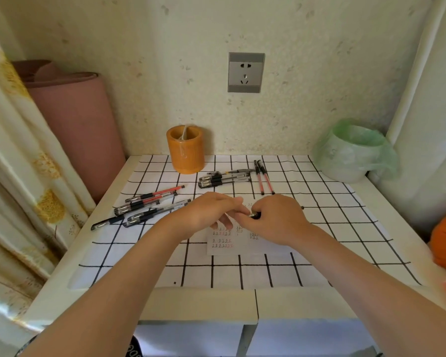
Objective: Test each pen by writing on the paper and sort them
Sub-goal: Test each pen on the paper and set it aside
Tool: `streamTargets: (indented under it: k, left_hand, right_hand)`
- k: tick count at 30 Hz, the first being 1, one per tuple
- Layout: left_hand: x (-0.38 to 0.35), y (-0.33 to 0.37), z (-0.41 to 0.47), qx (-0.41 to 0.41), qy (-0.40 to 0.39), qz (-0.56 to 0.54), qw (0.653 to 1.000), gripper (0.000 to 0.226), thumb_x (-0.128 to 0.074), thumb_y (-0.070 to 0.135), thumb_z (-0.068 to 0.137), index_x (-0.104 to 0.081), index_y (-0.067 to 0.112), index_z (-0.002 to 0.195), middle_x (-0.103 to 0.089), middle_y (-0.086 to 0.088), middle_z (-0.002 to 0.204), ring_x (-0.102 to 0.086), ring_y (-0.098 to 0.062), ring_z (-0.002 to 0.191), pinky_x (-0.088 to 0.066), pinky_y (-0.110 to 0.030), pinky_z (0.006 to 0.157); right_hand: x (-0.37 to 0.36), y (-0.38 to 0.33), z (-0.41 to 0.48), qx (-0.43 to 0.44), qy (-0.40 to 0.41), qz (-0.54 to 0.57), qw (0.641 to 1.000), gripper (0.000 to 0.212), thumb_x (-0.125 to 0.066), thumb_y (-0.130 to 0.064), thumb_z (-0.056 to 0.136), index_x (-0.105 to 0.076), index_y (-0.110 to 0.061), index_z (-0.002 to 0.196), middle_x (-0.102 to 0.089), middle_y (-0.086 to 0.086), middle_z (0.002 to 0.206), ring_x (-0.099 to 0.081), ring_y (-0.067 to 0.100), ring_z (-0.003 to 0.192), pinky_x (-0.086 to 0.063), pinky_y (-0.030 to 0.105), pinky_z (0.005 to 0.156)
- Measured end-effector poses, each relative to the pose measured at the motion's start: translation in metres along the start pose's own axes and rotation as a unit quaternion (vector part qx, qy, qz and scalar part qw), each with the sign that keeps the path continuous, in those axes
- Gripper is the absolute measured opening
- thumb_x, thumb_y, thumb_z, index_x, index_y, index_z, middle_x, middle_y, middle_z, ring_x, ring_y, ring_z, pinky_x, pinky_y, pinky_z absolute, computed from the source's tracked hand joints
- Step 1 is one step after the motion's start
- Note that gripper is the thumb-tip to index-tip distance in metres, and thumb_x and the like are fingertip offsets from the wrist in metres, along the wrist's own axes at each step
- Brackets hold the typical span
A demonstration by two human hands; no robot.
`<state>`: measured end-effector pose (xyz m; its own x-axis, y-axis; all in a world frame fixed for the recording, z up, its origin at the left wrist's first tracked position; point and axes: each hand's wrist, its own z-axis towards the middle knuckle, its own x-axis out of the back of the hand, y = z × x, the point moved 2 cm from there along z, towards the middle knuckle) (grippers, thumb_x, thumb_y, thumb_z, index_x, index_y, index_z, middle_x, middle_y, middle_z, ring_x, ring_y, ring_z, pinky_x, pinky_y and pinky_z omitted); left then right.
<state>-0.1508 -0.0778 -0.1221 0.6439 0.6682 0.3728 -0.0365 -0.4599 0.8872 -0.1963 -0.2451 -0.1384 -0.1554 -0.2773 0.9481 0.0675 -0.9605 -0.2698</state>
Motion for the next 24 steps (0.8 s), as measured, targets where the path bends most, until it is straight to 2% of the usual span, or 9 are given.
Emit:
streamTargets:
  k: [4,7,10,13,15,17,18,20,24]
  left_hand:
    - [-0.007,0.007,0.004,0.01,0.01,-0.014,1.0,0.042,-0.039,0.041,0.102,-0.078,0.024,0.1,-0.072,0.01,0.091,-0.06,-0.01,0.08,-0.042,-0.027,0.072]
    - [-0.013,0.015,0.01,-0.003,0.032,-0.006,0.999,0.043,-0.035,0.041,0.103,-0.075,0.026,0.101,-0.07,0.007,0.095,-0.061,-0.009,0.082,-0.044,-0.028,0.075]
    - [-0.024,0.025,0.02,-0.032,0.074,0.001,0.997,0.034,-0.039,0.037,0.102,-0.069,0.024,0.108,-0.07,0.003,0.101,-0.06,-0.011,0.084,-0.045,-0.027,0.074]
    - [-0.039,0.035,0.035,-0.05,0.099,0.025,0.994,0.024,-0.043,0.03,0.102,-0.063,0.024,0.115,-0.067,0.003,0.108,-0.06,-0.01,0.089,-0.046,-0.025,0.074]
    - [-0.049,0.039,0.05,-0.056,0.098,0.07,0.991,0.027,-0.044,0.033,0.1,-0.06,0.025,0.122,-0.064,0.005,0.116,-0.059,-0.012,0.1,-0.047,-0.027,0.082]
    - [-0.058,0.042,0.064,-0.06,0.095,0.122,0.986,0.032,-0.046,0.037,0.1,-0.056,0.027,0.128,-0.058,0.007,0.125,-0.057,-0.011,0.104,-0.046,-0.024,0.079]
    - [-0.062,0.043,0.072,-0.067,0.091,0.154,0.982,0.033,-0.048,0.037,0.099,-0.056,0.027,0.13,-0.056,0.006,0.127,-0.055,-0.01,0.105,-0.047,-0.023,0.079]
    - [-0.07,0.047,0.086,-0.094,0.079,0.243,0.962,0.036,-0.055,0.037,0.096,-0.055,0.028,0.131,-0.053,0.004,0.133,-0.051,-0.012,0.112,-0.045,-0.027,0.092]
    - [-0.088,0.058,0.11,-0.118,0.049,0.376,0.918,0.054,-0.063,0.05,0.087,-0.05,0.031,0.137,-0.046,0.002,0.141,-0.035,-0.02,0.133,-0.034,-0.038,0.108]
  right_hand:
    - [0.001,0.007,0.0,-0.02,0.007,0.036,0.999,0.066,-0.037,-0.078,0.076,-0.039,-0.018,0.047,-0.037,-0.003,0.043,-0.037,0.015,0.043,-0.032,0.029,0.047]
    - [0.006,0.015,-0.002,-0.035,-0.002,0.076,0.996,0.059,-0.041,-0.076,0.084,-0.049,-0.022,0.06,-0.05,-0.004,0.054,-0.047,0.013,0.053,-0.033,0.03,0.052]
    - [0.015,0.03,-0.004,-0.044,-0.007,0.193,0.98,0.034,-0.047,-0.059,0.095,-0.057,-0.027,0.088,-0.058,-0.007,0.069,-0.053,0.012,0.063,-0.039,0.031,0.059]
    - [0.027,0.05,-0.004,-0.052,0.02,0.245,0.968,0.012,-0.05,-0.034,0.101,-0.058,-0.026,0.104,-0.059,-0.009,0.078,-0.053,0.008,0.066,-0.038,0.026,0.063]
    - [0.038,0.064,-0.003,-0.06,0.055,0.25,0.965,0.017,-0.05,-0.025,0.102,-0.06,-0.023,0.115,-0.061,-0.01,0.088,-0.055,0.006,0.075,-0.037,0.022,0.066]
    - [0.053,0.079,-0.001,-0.073,0.096,0.253,0.96,0.022,-0.05,-0.02,0.102,-0.063,-0.021,0.12,-0.061,-0.008,0.099,-0.059,0.011,0.086,-0.041,0.023,0.072]
    - [0.061,0.088,0.001,-0.084,0.112,0.268,0.953,0.021,-0.052,-0.018,0.101,-0.064,-0.022,0.118,-0.06,-0.005,0.101,-0.062,0.014,0.085,-0.047,0.025,0.073]
    - [0.076,0.105,0.003,-0.108,0.141,0.314,0.933,0.019,-0.059,-0.017,0.098,-0.065,-0.024,0.114,-0.062,0.0,0.096,-0.066,0.018,0.079,-0.057,0.033,0.075]
    - [0.108,0.137,0.015,-0.117,0.246,0.308,0.912,0.019,-0.064,-0.019,0.093,-0.071,-0.019,0.111,-0.071,-0.008,0.093,-0.067,0.011,0.09,-0.051,0.026,0.086]
